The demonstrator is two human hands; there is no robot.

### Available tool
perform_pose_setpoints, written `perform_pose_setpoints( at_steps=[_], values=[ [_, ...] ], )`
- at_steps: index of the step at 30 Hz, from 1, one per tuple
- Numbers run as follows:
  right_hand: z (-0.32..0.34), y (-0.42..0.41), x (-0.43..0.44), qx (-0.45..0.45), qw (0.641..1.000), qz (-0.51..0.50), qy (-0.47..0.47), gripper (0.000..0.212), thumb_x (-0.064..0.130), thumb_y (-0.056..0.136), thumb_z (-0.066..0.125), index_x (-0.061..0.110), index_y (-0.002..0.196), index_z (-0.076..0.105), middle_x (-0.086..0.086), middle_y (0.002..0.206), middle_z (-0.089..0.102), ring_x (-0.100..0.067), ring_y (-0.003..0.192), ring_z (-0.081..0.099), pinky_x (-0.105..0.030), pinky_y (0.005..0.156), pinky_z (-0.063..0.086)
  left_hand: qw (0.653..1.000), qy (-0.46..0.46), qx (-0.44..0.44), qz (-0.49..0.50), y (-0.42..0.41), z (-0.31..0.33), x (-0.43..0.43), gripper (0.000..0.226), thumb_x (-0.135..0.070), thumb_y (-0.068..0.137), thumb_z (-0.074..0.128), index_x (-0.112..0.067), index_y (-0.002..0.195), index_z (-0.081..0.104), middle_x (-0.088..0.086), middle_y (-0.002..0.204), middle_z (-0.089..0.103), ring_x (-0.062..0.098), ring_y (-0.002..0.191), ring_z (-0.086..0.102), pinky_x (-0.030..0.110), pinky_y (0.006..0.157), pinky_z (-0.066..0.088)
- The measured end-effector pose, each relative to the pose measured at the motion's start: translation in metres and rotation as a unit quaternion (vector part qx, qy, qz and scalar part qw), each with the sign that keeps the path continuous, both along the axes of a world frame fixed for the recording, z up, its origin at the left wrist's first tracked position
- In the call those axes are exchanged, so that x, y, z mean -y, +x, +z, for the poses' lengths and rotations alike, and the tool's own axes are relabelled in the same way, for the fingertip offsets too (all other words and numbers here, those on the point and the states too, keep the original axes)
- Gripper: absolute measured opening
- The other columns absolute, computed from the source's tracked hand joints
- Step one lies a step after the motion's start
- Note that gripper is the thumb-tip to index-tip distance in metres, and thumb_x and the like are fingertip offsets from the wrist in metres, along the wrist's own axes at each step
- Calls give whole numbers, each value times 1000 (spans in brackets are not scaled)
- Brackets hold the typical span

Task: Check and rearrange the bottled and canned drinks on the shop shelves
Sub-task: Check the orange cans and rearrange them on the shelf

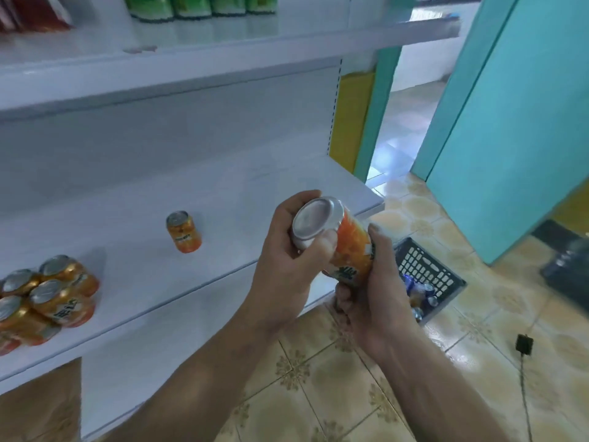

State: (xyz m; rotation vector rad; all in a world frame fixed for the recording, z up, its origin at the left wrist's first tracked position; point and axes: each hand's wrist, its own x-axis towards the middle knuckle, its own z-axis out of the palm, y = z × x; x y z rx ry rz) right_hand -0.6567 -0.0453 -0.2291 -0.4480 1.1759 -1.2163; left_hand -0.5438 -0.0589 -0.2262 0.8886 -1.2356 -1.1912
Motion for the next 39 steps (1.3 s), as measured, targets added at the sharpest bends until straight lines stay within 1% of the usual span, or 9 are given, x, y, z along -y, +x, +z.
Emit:
perform_pose_setpoints(
  at_steps=[7,13,17,20,24,26,28,32,39],
  values=[
    [-17,-121,11,14,996,-87,17,41,58,92,57,19,83,64,-2,64,56,-9,44,46,-22,42,39,997,22,5,-78,-121,-9,25,39,-34,77,67,-34,115,58,-17,98,64,6,94,64,27,78,56],
    [-53,-185,43,34,991,-114,62,63,60,90,59,3,115,65,-15,84,61,-10,47,53,-22,43,46,990,95,40,-101,-182,-46,71,46,-37,76,67,-32,121,58,-12,108,63,3,93,66,24,74,54],
    [-88,-228,81,23,987,-138,80,55,54,94,59,7,121,64,-15,86,63,-11,52,60,-23,45,49,974,162,83,-132,-213,-85,122,47,-41,77,68,-34,123,60,2,119,61,11,101,67,21,73,55],
    [-120,-265,119,-48,980,-152,119,53,57,90,63,15,123,64,-16,106,70,-22,81,66,-31,65,52,950,211,151,-175,-240,-120,172,41,-39,83,67,-35,123,58,1,121,60,15,106,63,21,74,56],
    [-158,-306,158,-91,962,-178,184,51,47,89,69,15,126,55,-13,108,67,-20,87,66,-31,65,54,896,237,303,-221,-274,-168,233,30,-36,93,67,-33,120,57,-3,117,64,5,100,62,22,78,53],
    [-177,-323,173,-87,954,-183,221,57,44,86,74,13,128,50,-15,114,64,-24,95,66,-32,68,56,868,240,356,-249,-292,-188,255,26,-35,94,65,-33,118,57,-8,110,65,6,99,62,32,87,55],
    [-198,-343,182,-80,942,-194,262,59,42,84,77,12,127,48,-16,115,62,-27,99,66,-32,68,57,847,265,375,-268,-312,-206,270,26,-37,94,64,-33,119,58,-10,109,65,10,100,64,40,92,55],
    [-236,-387,197,-106,929,-174,309,56,39,85,78,14,124,45,-16,113,63,-27,92,66,-31,68,55,824,314,389,-268,-352,-238,285,30,-37,94,63,-28,123,60,-11,110,63,9,105,61,38,95,52],
    [-353,-484,250,-235,895,-32,378,64,52,77,80,18,122,49,-10,114,64,-28,97,69,-28,56,52,780,401,429,-215,-417,-332,300,31,-38,94,61,-29,123,59,-10,112,64,11,105,60,37,94,50]
  ],
)
